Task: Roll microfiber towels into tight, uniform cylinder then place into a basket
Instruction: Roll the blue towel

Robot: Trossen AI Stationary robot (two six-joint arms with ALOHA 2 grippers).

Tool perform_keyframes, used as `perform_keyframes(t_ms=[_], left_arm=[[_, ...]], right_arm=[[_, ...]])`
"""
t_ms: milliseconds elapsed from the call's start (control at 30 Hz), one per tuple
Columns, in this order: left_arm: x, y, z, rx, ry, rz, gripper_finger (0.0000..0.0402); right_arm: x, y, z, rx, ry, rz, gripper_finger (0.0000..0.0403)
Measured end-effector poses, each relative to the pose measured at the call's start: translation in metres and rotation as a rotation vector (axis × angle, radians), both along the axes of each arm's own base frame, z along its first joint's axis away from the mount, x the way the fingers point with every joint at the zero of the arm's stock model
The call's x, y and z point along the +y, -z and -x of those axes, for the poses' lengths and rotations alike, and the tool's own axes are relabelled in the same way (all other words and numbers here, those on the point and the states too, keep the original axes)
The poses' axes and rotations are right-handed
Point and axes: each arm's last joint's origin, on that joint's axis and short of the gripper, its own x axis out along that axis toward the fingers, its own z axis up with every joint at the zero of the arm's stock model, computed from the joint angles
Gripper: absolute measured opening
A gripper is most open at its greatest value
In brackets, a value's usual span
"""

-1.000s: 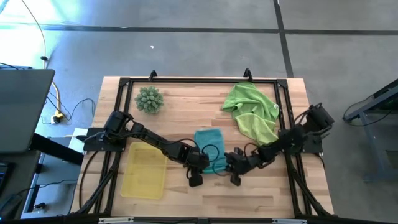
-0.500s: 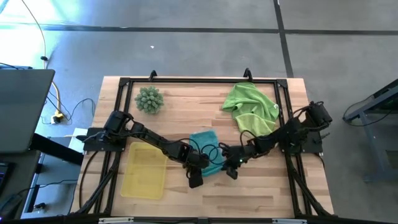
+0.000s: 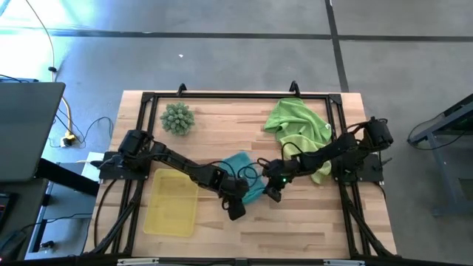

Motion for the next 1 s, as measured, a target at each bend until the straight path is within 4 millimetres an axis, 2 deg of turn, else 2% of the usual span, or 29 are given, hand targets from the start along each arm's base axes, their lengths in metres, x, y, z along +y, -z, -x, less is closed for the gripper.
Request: perform_keyframes(t_ms=[300, 567, 733, 867, 1000], left_arm=[[0.006, 0.007, 0.010, 0.126, -0.141, -0.081, 0.0015], [0.009, 0.017, 0.010, 0.163, -0.163, -0.108, 0.0015], [0.014, 0.017, 0.010, 0.171, -0.173, -0.122, 0.0015], [0.016, 0.017, 0.010, 0.173, -0.177, -0.123, 0.0015], [0.017, 0.018, 0.010, 0.176, -0.179, -0.125, 0.0015]], right_arm=[[-0.009, 0.000, -0.002, -0.017, 0.007, 0.046, 0.0005], [-0.010, 0.000, -0.002, -0.052, -0.029, 0.121, 0.0009], [-0.010, -0.008, -0.001, -0.118, -0.133, 0.187, 0.0055], [-0.010, -0.026, 0.007, -0.148, -0.199, 0.194, 0.0096], [-0.009, -0.046, 0.020, -0.173, -0.294, 0.173, 0.0111]])
